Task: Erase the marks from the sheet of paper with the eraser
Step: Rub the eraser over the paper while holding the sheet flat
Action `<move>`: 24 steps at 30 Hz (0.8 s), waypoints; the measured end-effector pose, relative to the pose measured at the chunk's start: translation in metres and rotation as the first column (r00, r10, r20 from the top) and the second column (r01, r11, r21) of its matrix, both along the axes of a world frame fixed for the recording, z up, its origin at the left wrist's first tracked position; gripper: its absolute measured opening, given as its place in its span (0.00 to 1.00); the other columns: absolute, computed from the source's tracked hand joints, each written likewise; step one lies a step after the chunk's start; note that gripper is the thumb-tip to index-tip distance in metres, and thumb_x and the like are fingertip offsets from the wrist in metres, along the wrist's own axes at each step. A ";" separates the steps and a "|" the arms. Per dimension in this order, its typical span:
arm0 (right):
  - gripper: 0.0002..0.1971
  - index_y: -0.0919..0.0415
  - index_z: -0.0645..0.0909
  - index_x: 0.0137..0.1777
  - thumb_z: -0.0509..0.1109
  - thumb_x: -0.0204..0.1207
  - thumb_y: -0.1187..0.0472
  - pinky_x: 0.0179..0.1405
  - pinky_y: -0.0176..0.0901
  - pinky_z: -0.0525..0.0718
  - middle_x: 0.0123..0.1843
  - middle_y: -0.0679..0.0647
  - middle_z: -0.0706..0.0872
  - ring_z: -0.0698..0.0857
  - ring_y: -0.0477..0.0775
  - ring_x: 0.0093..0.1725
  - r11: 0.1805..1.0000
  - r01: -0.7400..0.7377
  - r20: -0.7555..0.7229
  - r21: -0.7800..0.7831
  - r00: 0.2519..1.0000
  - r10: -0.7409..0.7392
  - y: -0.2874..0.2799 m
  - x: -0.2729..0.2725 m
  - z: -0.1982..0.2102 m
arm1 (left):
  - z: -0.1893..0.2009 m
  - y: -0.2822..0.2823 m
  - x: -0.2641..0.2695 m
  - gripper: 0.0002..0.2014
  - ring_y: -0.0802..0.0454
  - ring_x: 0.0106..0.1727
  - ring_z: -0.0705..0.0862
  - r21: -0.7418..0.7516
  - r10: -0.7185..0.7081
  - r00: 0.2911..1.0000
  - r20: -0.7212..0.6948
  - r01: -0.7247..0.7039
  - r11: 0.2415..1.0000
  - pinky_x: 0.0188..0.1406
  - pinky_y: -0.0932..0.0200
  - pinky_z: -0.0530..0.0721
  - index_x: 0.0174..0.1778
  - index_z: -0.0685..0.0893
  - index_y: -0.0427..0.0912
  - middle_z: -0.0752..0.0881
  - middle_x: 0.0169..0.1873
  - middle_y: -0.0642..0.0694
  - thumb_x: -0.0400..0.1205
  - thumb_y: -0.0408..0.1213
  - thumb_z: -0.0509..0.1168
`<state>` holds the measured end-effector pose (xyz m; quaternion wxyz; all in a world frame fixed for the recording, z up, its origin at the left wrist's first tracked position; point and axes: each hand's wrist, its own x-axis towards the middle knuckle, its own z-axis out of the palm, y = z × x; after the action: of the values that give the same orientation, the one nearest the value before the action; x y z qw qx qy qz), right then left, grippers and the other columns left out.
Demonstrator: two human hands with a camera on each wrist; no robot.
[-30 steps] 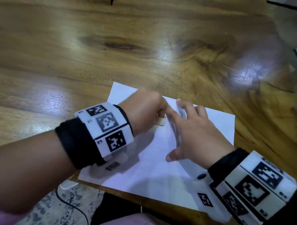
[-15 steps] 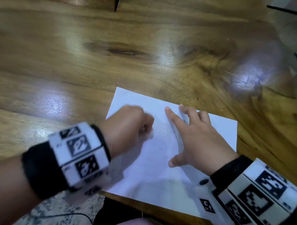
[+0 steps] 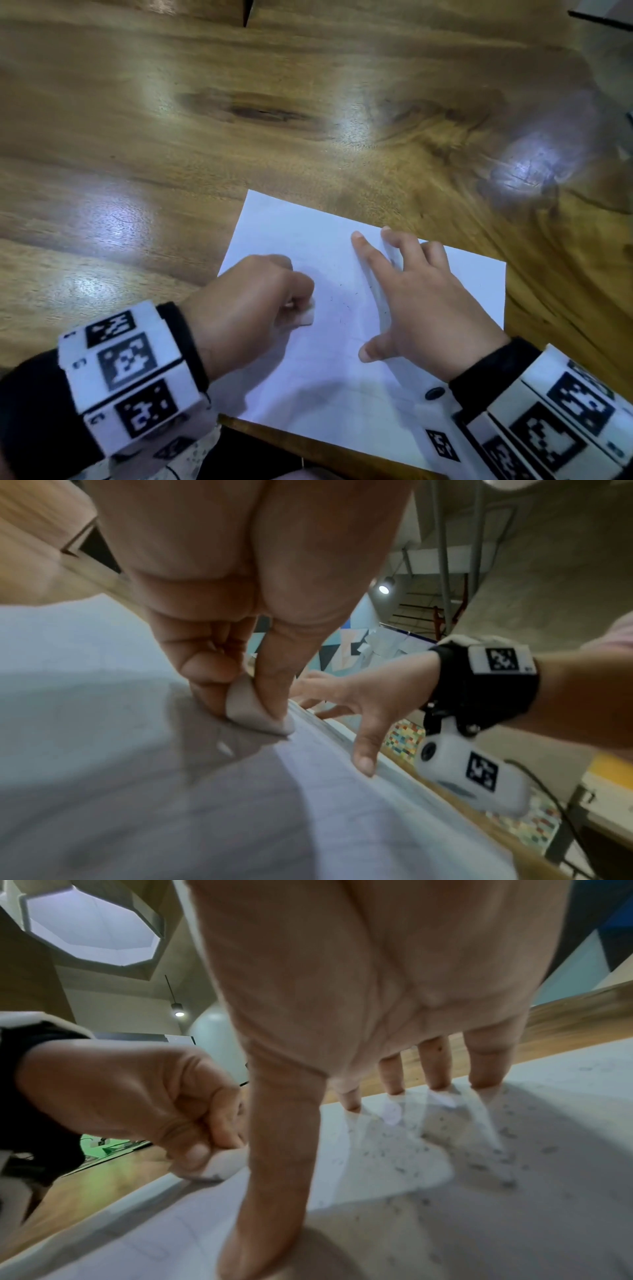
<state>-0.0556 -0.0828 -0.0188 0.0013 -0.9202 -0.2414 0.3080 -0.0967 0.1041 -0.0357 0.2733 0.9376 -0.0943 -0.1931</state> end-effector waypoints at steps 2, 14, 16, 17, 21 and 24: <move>0.64 0.42 0.32 0.80 0.78 0.58 0.38 0.70 0.38 0.60 0.79 0.47 0.40 0.48 0.54 0.72 1.000 0.007 -0.005 -0.007 1.000 -0.007 0.002 0.000 0.002 | -0.001 0.002 -0.001 0.04 0.60 0.30 0.75 0.010 0.007 1.000 0.001 -0.007 1.000 0.29 0.69 0.71 0.32 0.81 0.42 0.74 0.30 0.55 0.71 0.32 0.68; 0.53 0.36 0.32 0.78 0.66 0.65 0.29 0.74 0.57 0.61 0.78 0.49 0.43 0.53 0.59 0.72 0.997 0.076 0.105 -0.026 0.992 -0.073 0.023 -0.004 -0.008 | 0.021 0.022 0.066 0.05 0.52 0.31 0.77 -0.010 0.374 0.923 0.094 -0.374 0.927 0.26 0.68 0.69 0.37 0.87 0.43 0.80 0.24 0.52 0.69 0.39 0.73; 0.53 0.36 0.32 0.78 0.66 0.65 0.29 0.75 0.57 0.60 0.79 0.49 0.44 0.53 0.59 0.73 0.997 0.073 0.105 -0.031 0.992 -0.069 0.023 -0.004 -0.007 | 0.016 0.018 0.066 0.03 0.51 0.32 0.77 -0.011 0.371 0.924 0.087 -0.372 0.928 0.26 0.68 0.69 0.36 0.86 0.41 0.77 0.23 0.53 0.70 0.36 0.72; 0.53 0.36 0.32 0.78 0.66 0.65 0.29 0.75 0.58 0.60 0.79 0.49 0.44 0.53 0.59 0.73 0.997 0.075 0.103 -0.030 0.992 -0.071 0.023 -0.003 -0.007 | 0.013 0.014 0.060 0.02 0.52 0.32 0.76 -0.005 0.337 0.938 0.077 -0.337 0.941 0.26 0.72 0.68 0.36 0.86 0.42 0.77 0.23 0.54 0.70 0.34 0.71; 0.53 0.36 0.31 0.78 0.67 0.65 0.30 0.76 0.58 0.59 0.80 0.50 0.43 0.52 0.60 0.74 0.997 0.079 0.091 -0.025 0.993 -0.077 0.023 -0.003 -0.007 | 0.011 0.011 0.045 0.02 0.53 0.33 0.77 -0.007 0.280 0.957 0.079 -0.280 0.960 0.27 0.77 0.67 0.37 0.86 0.42 0.81 0.28 0.50 0.70 0.32 0.71; 0.53 0.37 0.33 0.79 0.68 0.65 0.30 0.75 0.59 0.61 0.79 0.50 0.45 0.53 0.60 0.73 0.997 0.069 0.085 -0.039 0.994 -0.066 0.026 -0.002 -0.006 | 0.020 0.026 0.060 0.03 0.54 0.29 0.75 -0.003 0.351 0.927 0.134 -0.354 0.935 0.25 0.85 0.67 0.39 0.87 0.41 0.80 0.26 0.51 0.71 0.34 0.71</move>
<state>-0.0573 -0.0572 -0.0253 -0.0177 -0.9398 -0.2034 0.2742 -0.0366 0.1306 -0.0158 0.2866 0.9529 0.0596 -0.0794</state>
